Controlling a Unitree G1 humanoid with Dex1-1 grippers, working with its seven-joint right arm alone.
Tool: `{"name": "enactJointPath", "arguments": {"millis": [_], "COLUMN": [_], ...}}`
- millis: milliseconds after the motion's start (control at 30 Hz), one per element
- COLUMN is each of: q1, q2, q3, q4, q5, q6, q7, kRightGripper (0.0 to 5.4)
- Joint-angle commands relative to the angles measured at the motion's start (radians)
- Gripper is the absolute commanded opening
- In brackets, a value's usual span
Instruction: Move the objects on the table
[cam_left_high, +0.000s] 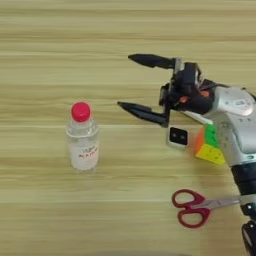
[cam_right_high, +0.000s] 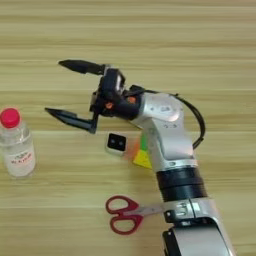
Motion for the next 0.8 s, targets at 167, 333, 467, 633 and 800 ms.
{"name": "enactJointPath", "arguments": {"millis": [167, 333, 467, 633, 800], "q1": [-0.12, -0.174, -0.22, -0.27, -0.299], "q2": [-0.145, -0.232, -0.282, -0.302, -0.294], "q3": [-0.15, -0.185, -0.172, -0.122, -0.064], "q4": [0.089, 0.239, 0.375, 0.517, 0.598], "q5": [-0.02, -0.078, -0.164, -0.271, -0.324], "q6": [0.007, 0.04, 0.027, 0.019, 0.085], "q7": [-0.112, -0.18, -0.241, -0.276, -0.247], "kRightGripper": [5.36, 5.36, 5.36, 5.36, 5.36]}}
